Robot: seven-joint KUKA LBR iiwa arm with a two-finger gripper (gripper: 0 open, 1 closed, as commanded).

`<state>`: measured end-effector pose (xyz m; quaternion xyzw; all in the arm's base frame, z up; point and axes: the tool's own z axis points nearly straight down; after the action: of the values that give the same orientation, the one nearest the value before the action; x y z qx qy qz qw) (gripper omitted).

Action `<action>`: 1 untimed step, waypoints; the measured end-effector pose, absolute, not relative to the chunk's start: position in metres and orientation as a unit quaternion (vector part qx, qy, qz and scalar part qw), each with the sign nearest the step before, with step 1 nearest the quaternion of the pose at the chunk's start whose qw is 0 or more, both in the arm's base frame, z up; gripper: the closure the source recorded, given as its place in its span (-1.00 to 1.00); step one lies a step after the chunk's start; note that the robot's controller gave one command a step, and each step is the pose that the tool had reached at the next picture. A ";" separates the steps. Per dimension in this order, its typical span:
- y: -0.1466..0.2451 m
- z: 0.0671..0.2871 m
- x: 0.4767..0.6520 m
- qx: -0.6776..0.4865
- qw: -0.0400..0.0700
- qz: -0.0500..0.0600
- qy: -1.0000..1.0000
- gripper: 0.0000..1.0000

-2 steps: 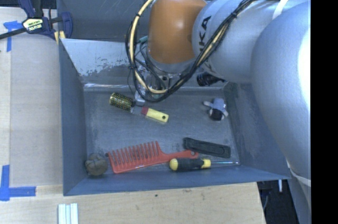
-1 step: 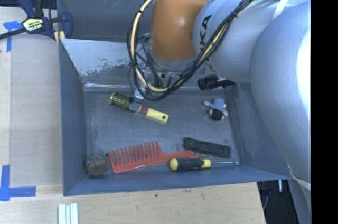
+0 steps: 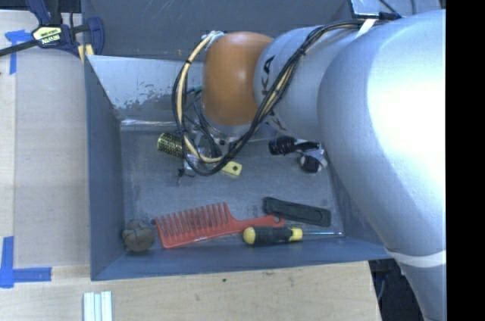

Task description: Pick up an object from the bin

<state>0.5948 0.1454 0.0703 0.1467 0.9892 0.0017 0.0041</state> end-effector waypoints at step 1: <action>0.153 0.070 0.593 0.280 0.005 0.002 0.960 1.00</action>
Offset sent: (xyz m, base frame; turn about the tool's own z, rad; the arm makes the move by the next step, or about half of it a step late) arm 0.0000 0.0000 0.0000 0.0000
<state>0.5931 0.1534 0.0698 0.2804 0.9599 0.0024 0.0047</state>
